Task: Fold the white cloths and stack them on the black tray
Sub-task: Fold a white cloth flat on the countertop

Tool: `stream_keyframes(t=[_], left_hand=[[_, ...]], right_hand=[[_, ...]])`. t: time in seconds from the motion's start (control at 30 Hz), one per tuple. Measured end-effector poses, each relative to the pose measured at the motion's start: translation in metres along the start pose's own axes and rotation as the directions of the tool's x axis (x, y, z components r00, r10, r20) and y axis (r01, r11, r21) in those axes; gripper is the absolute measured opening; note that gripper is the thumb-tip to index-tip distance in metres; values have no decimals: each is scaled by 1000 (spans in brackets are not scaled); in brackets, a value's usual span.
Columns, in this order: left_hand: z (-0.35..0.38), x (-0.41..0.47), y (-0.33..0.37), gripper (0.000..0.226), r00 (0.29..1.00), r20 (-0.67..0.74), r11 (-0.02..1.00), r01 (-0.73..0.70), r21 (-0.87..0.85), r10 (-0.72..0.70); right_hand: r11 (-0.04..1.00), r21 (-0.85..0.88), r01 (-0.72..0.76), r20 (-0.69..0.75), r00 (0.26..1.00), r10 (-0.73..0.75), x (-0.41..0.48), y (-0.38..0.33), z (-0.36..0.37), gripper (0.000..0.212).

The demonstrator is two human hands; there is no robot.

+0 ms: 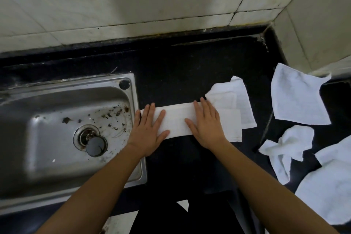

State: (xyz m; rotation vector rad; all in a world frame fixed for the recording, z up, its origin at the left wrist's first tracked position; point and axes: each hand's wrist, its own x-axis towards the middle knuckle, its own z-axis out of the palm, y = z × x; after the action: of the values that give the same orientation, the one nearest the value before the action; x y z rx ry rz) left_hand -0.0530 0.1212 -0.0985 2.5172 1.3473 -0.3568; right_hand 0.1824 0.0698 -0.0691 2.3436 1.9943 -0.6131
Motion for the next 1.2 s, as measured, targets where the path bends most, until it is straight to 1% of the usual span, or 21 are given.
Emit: stream_keyframes(t=[0.03,0.1,0.13,0.2,0.27,0.3,0.37,0.43,0.5,0.6,0.67,0.73,0.87,0.97,1.07,1.13,1.2], left_hand=[[-4,0,2,78,1000,-5,1000,3,1,-3],[-11,3,8,82,1000,-13,1000,-7,5,7],[-14,6,12,84,1000,-7,1000,-25,12,25],[-18,13,16,90,998,37,998,-60,18,59],[-19,20,18,93,993,105,998,-62,13,60],[-18,22,19,94,991,124,998,-57,11,55],[-17,22,20,95,990,133,998,-54,9,52],[-16,22,19,95,990,133,998,-57,6,55],[-16,22,18,96,990,126,998,-62,-10,63],[-15,20,17,96,991,117,997,-69,-15,71],[-14,19,17,95,990,122,998,-67,-13,68],[-14,18,18,96,991,118,998,-68,-12,69],[-13,11,30,96,989,119,996,-85,-29,88],[-6,2,47,95,988,106,993,-109,-42,113],[1,-1,54,95,991,88,994,-102,-32,104],[3,-1,53,95,991,78,994,-109,-30,111],[5,-1,51,94,988,70,991,-136,-10,137]], right_hand=[[998,33,-52,-31,998,53,-3,0,-7,67],[986,103,-128,-36,991,132,-5,4,-17,54],[980,118,-163,-5,986,165,-5,6,-21,48],[971,79,-225,74,973,220,-2,7,-26,39],[953,63,-296,131,949,286,5,5,-28,35],[933,92,-349,170,928,331,8,4,-29,36],[853,218,-474,271,869,413,14,2,-27,36],[744,369,-557,348,825,445,20,3,-24,30],[641,486,-594,383,804,455,23,3,-27,31],[507,572,-645,464,764,448,22,7,-33,24],[460,605,-650,512,760,400,18,9,-34,26],[444,637,-630,522,777,352,11,11,-37,26],[490,645,-587,472,810,348,-11,27,-45,28],[480,638,-602,491,798,349,-30,44,-45,27],[475,657,-585,480,811,334,-42,50,-44,24],[440,704,-558,462,830,313,-46,49,-46,22],[392,753,-529,447,848,285,-46,43,-52,26]])
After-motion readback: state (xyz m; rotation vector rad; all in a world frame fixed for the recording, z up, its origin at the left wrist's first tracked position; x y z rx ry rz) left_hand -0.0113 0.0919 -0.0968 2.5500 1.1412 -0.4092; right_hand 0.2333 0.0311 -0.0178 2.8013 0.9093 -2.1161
